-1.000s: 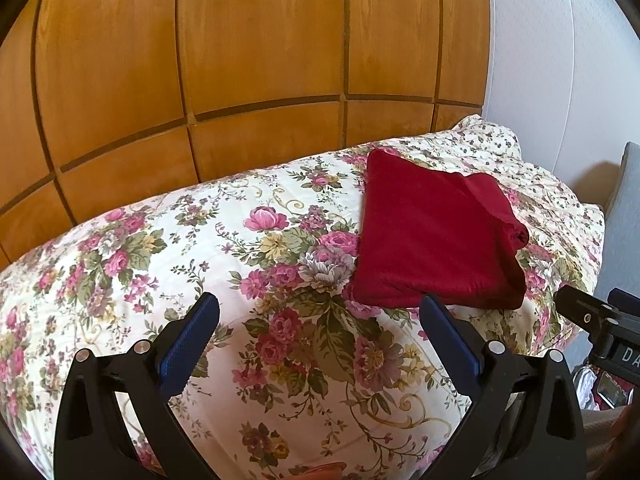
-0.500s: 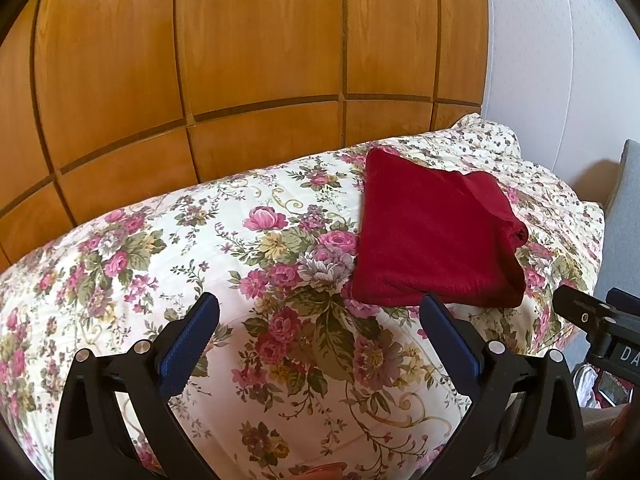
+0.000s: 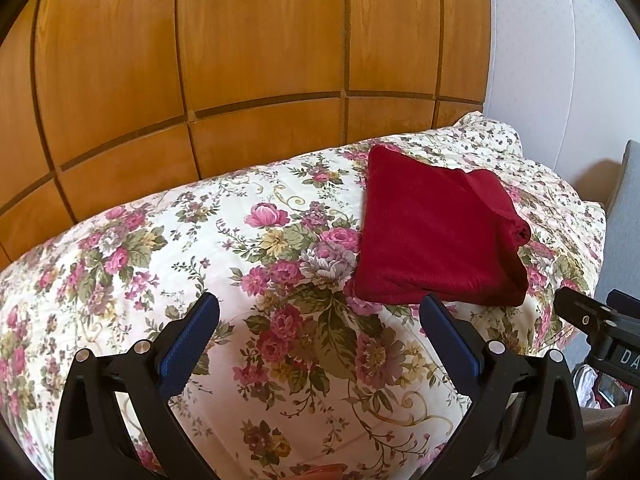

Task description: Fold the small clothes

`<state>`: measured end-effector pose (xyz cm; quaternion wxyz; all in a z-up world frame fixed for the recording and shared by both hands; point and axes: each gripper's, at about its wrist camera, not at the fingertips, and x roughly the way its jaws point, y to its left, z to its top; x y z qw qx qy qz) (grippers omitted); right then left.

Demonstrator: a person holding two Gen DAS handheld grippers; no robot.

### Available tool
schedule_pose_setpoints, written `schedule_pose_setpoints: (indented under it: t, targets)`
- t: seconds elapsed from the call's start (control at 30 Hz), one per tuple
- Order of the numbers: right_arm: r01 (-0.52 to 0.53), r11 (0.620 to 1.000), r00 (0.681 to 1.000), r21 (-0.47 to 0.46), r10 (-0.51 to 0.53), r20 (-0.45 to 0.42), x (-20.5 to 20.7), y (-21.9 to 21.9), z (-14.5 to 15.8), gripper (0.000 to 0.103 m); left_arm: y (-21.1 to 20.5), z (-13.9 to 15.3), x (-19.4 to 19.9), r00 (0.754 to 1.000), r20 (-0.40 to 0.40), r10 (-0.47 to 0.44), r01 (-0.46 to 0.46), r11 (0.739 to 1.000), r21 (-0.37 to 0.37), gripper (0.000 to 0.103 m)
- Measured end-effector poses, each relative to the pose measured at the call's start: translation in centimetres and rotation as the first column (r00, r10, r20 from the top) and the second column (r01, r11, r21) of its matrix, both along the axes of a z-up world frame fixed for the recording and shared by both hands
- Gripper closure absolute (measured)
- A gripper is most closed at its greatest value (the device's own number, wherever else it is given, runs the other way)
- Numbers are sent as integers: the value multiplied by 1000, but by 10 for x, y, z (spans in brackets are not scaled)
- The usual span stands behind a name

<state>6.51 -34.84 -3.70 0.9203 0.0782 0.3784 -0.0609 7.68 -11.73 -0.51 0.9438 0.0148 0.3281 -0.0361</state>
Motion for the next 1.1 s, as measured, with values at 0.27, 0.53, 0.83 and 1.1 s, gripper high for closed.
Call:
schedule_pose_setpoints:
  t: [0.27,0.53,0.83,1.1]
  targets:
    - [-4,1000,1000,2,4,-3,0,0,-2,2,-3,0,0,1000,-2,-7,7,1000,16,4]
    - [-5,1000,1000,4,5,-5,0,0,-3,2,-3,0,-1,1000,3,-11,11,1000,16,4]
    - [-8,1000,1000,8,8,-7,0,-1,-3,2,-6,3,-4,999,24,-24,23,999,42,4]
    - [-12,1000,1000,16,12,-13,0,-2,-5,2,-7,3,-8,999,44,-19,17,999,48,4]
